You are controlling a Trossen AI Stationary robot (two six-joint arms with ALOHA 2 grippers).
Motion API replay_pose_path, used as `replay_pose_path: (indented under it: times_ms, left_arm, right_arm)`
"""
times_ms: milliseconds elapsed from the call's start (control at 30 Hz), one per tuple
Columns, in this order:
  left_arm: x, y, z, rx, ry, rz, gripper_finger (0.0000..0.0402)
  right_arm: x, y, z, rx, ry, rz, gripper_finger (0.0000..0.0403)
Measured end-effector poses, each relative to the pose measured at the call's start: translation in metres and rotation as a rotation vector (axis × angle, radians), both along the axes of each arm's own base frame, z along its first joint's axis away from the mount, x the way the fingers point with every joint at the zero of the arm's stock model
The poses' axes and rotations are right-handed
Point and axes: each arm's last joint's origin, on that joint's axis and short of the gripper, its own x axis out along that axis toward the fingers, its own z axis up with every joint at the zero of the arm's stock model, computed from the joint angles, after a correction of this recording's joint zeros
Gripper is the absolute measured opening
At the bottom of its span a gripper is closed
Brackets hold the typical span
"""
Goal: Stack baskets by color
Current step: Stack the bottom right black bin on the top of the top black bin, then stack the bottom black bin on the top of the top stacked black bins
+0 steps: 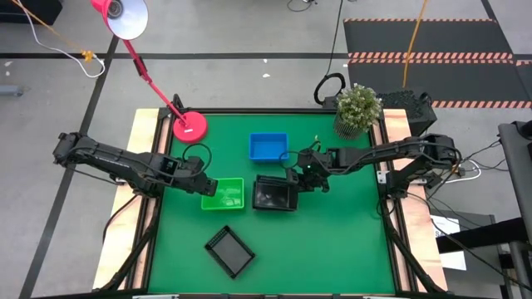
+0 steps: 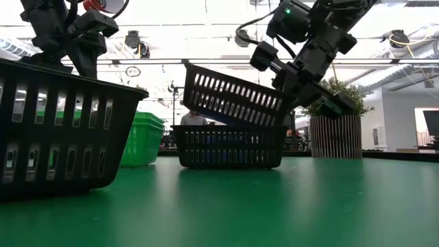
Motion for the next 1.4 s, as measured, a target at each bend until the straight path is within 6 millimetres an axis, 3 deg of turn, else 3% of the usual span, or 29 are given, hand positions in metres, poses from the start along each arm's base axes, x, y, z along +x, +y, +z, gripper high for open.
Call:
replay_pose_path:
  times_ms: [333,1000,1400]
  left_arm:
    - [0.000,0.000,0.000,0.002,0.001,-0.005,0.0191]
    - [0.000,-0.003,0.000,-0.034,0.004,-0.021,0.0191]
    - [0.001,-0.017,0.016,-0.062,-0.048,-0.078,0.0191]
  right_arm:
    - [0.000,0.000,0.000,-0.024,-0.001,-0.006,0.0019]
    - [0.002,-0.001,0.004,-0.048,-0.041,-0.023,0.0120]
    - [-0.002,0.000,0.012,-0.052,-0.067,-0.012,0.0141]
